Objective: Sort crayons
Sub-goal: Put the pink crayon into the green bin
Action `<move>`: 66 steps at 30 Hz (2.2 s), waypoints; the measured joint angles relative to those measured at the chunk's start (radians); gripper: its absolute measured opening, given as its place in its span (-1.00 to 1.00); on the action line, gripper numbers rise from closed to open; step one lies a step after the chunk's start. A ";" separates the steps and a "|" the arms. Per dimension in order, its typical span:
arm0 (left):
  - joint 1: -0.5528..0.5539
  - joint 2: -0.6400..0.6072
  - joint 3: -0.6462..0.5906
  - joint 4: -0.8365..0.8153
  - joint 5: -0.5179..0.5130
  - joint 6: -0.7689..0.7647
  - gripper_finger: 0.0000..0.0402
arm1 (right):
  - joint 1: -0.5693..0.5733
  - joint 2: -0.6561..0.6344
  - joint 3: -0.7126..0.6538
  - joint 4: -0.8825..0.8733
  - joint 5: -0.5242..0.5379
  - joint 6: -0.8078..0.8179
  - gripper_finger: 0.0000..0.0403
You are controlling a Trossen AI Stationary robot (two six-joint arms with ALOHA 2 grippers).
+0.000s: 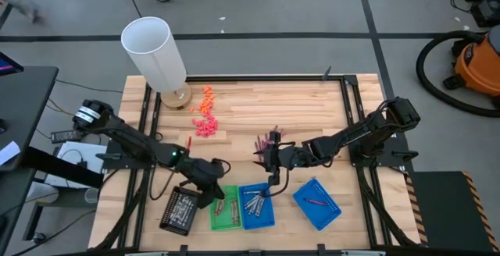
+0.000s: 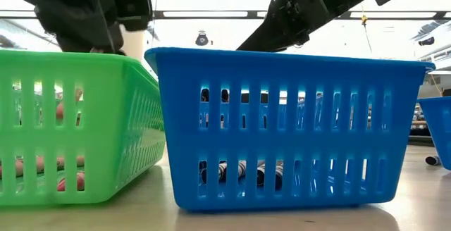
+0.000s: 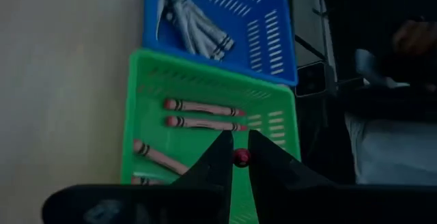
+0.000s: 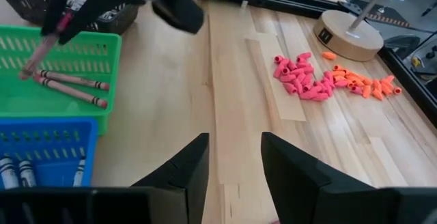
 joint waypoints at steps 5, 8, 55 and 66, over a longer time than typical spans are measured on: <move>-0.022 0.056 0.000 0.026 0.011 -0.083 -0.82 | -0.004 0.000 0.000 -0.011 0.000 0.005 -0.29; -0.039 0.079 0.000 0.065 0.032 -0.106 -0.82 | -0.005 0.000 0.000 -0.024 0.000 0.016 -0.29; -0.007 0.056 0.000 0.169 0.031 0.156 -0.11 | -0.328 0.001 -0.223 -0.229 -0.190 -0.003 -0.30; -0.007 0.056 0.000 0.167 0.033 0.219 -0.11 | -0.323 -0.036 -0.225 -0.223 -0.190 -0.028 -0.32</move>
